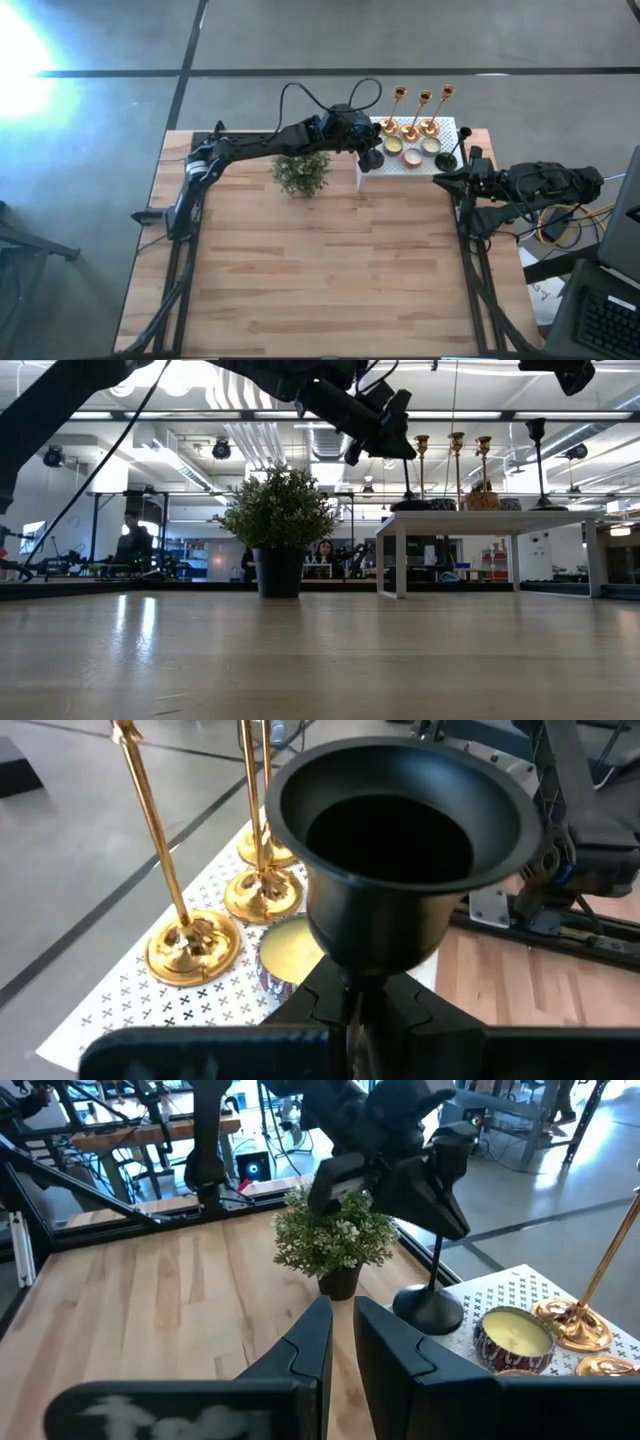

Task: Pick & Place candle stick holders
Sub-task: Put the black candle holder on the shelf, then return to Home Position

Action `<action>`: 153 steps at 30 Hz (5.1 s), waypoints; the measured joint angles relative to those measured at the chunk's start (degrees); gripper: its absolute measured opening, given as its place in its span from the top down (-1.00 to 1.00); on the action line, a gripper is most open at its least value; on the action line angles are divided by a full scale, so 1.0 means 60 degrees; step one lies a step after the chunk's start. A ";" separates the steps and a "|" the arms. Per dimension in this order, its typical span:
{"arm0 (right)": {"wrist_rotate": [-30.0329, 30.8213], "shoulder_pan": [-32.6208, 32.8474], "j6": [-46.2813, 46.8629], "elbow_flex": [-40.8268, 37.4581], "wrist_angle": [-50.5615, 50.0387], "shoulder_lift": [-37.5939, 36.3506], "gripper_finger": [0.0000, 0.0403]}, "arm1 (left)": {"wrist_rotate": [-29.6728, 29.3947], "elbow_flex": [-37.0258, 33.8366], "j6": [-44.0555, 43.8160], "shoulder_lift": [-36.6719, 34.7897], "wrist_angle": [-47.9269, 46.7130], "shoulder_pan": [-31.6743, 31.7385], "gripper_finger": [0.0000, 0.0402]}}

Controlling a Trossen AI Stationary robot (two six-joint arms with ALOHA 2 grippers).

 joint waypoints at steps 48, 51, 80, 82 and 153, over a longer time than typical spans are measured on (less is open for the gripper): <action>0.0011 0.0000 -0.0133 0.0000 -0.0031 0.0000 0.81 | 0.0625 -0.0007 0.0522 0.0226 0.0261 0.0089 0.71; 0.0007 0.0000 -0.0062 0.0000 -0.0080 0.0000 0.81 | 0.0622 -0.0007 0.0498 0.0226 0.0257 0.0104 0.58; -0.1284 0.0000 0.0933 0.0340 -0.2112 -0.0429 0.81 | 0.0404 -0.0472 0.1968 -0.3663 -0.5971 0.0150 0.14; -0.2151 0.0000 0.1256 0.0513 -0.2611 -0.0763 0.81 | 0.0415 -0.0970 0.2014 -0.4515 -0.6505 -0.0101 0.41; -0.3532 -0.2003 -0.3144 -0.7067 0.5548 -0.4065 0.96 | 0.1825 -1.8298 0.0792 -1.4460 0.7674 -0.0703 1.00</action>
